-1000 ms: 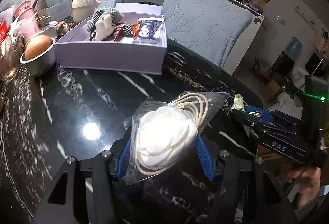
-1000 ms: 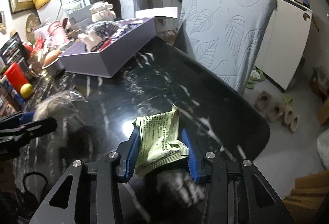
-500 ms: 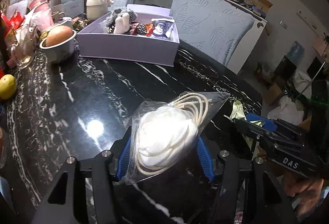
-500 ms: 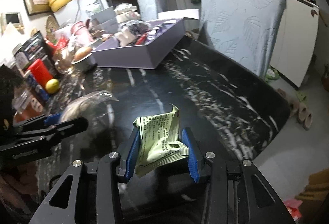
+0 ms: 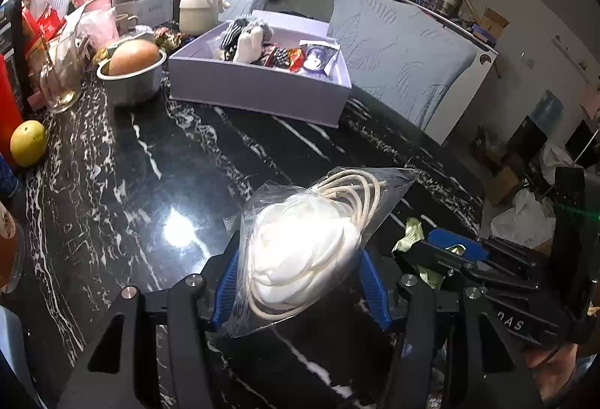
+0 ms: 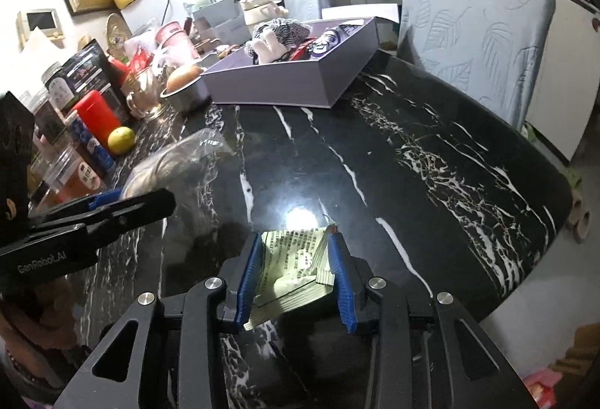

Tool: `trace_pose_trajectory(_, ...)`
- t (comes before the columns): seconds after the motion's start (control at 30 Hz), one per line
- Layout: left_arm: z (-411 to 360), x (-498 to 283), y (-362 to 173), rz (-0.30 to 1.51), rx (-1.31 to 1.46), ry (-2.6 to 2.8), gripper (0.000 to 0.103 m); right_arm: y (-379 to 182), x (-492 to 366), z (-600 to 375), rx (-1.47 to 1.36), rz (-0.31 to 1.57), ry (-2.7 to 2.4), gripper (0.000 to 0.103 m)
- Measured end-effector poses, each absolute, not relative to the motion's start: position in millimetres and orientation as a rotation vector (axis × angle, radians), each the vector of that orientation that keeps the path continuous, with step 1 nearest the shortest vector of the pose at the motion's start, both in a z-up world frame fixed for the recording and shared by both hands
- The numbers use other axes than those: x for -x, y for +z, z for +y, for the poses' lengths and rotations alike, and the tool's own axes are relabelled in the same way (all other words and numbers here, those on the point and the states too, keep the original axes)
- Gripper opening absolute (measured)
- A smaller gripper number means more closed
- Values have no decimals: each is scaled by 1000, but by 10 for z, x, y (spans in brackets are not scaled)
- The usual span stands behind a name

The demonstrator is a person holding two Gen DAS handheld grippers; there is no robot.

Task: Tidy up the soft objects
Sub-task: 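Lift the cable bag and green packet toward the lavender box with both grippers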

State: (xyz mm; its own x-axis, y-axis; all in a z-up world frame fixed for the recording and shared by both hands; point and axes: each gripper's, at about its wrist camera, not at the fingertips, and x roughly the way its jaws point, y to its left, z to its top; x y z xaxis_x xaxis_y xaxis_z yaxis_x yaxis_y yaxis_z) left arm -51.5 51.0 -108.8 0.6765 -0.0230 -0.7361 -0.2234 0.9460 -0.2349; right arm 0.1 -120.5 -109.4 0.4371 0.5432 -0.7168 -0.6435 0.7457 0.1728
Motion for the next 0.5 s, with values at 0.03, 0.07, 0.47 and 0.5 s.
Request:
trace_pose_trajectory(0.03, 522, 519, -1103, 828, 324, 112, 56, -1106, -1, -1208, 136, 844, 738, 36)
trace_pose_trajectory(0.07, 531, 523, -1114, 833, 328, 108, 56, -1130, -8, -1202, 136, 859, 737, 38)
trace_pose_trajectory(0.47, 583, 555, -1166, 849, 342, 103, 56, -1249, 171, -917, 388, 798, 617, 67)
trace_pose_trajectory(0.5, 582, 555, -1167, 849, 342, 103, 56, -1258, 189, -897, 412, 787, 611, 67)
